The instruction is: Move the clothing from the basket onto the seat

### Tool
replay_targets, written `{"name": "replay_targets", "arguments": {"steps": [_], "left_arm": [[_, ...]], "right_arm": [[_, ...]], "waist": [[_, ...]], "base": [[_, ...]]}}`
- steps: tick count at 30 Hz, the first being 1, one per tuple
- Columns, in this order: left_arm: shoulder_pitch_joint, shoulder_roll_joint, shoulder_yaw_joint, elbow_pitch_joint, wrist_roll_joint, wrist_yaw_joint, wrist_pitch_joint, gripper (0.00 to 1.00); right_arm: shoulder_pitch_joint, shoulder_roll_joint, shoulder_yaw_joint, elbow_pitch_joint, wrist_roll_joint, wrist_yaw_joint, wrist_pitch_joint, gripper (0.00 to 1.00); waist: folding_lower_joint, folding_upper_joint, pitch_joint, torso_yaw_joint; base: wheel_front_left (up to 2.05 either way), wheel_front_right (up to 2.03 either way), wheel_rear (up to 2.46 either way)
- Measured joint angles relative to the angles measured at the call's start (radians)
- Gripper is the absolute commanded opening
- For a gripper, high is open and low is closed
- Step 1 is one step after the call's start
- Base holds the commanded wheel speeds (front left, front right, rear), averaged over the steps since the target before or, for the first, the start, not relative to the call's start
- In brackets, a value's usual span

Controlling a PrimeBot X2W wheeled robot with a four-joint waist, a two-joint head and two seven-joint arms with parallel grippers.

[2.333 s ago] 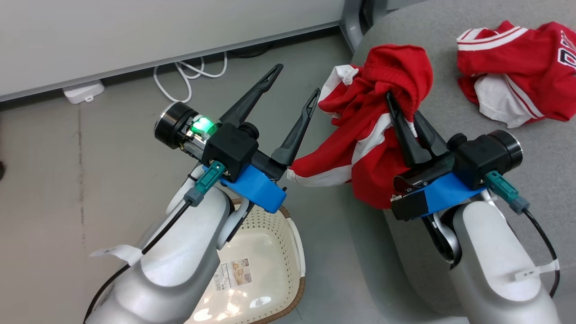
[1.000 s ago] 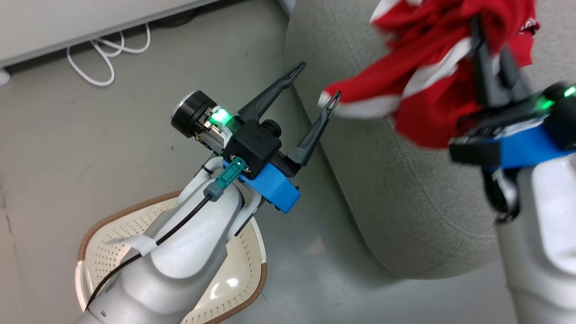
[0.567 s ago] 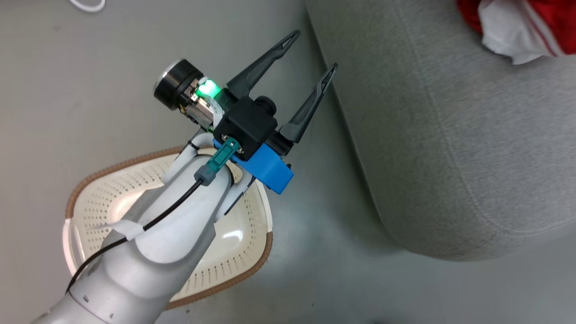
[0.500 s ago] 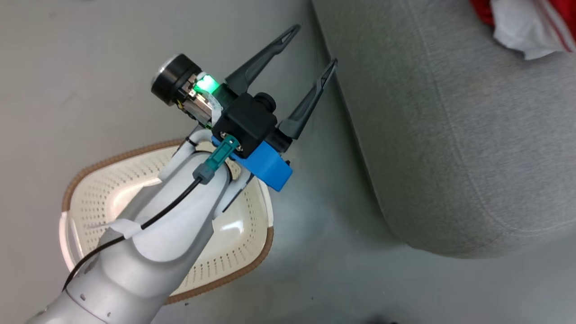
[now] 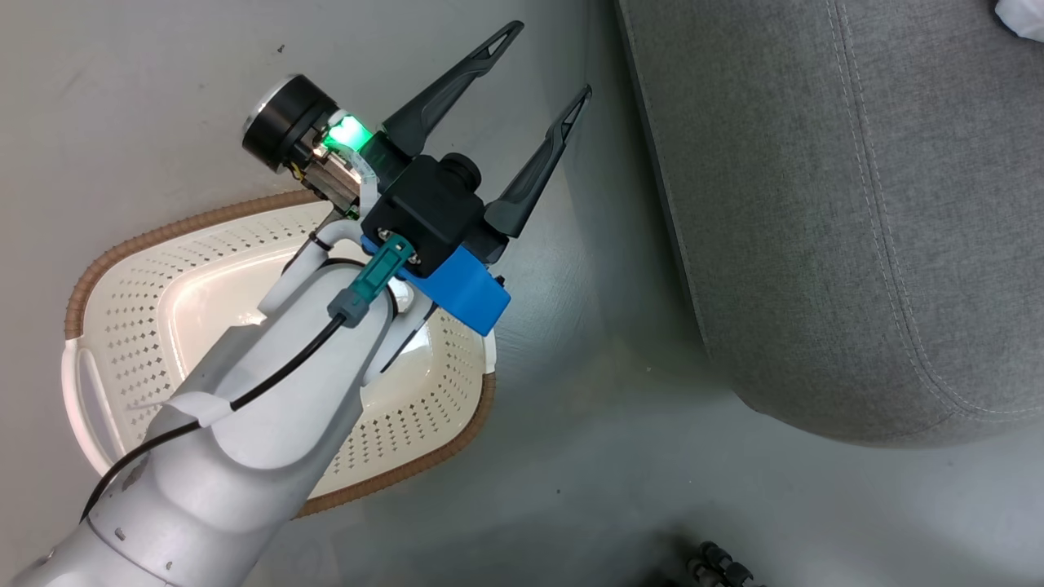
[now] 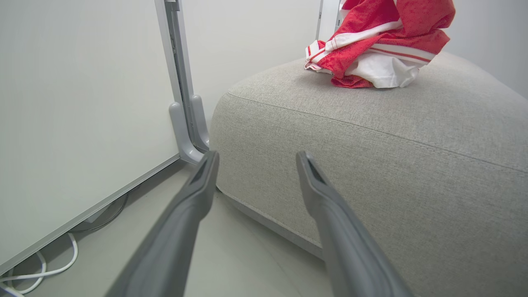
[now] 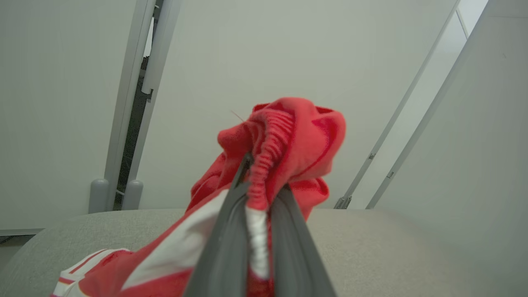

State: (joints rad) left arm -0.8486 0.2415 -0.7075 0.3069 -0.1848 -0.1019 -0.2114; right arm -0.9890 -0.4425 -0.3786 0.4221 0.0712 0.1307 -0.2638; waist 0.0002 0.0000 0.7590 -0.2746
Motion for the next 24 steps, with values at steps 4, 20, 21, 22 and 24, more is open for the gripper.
{"name": "replay_targets", "arguments": {"steps": [4, 20, 21, 22, 24], "left_arm": [[-0.002, 0.007, -0.005, -0.006, 0.000, 0.002, 0.007, 1.00], [-0.009, 0.008, -0.014, 0.001, -0.018, 0.016, -0.004, 1.00], [-0.006, 0.006, -0.012, 0.005, -0.020, 0.020, -0.012, 1.00], [0.002, 0.000, -0.011, 0.012, -0.028, 0.023, -0.020, 1.00], [0.011, -0.004, -0.009, 0.022, -0.035, 0.026, -0.028, 1.00]], "right_arm": [[0.006, 0.019, 0.003, 0.104, 0.000, 0.000, 0.000, 0.00], [0.065, 0.077, 0.026, 0.186, 0.005, 0.000, 0.000, 1.00], [0.088, 0.082, 0.019, 0.166, 0.000, 0.000, 0.000, 1.00], [0.137, 0.093, 0.005, 0.133, -0.014, 0.000, 0.000, 1.00], [0.186, 0.105, -0.006, 0.101, -0.025, 0.000, 0.000, 1.00]], "waist": [[0.0000, 0.0000, 0.008, -0.002], [-0.0001, 0.0000, -0.011, 0.010], [-0.0002, 0.0000, -0.020, 0.011], [-0.0002, 0.0000, -0.041, 0.012], [-0.0002, 0.0000, -0.064, 0.013]], "base": [[0.00, 0.00, 0.00], [0.00, 0.00, 0.00], [0.00, 0.00, 0.00], [0.00, 0.00, 0.00], [0.00, 0.00, 0.00]]}}
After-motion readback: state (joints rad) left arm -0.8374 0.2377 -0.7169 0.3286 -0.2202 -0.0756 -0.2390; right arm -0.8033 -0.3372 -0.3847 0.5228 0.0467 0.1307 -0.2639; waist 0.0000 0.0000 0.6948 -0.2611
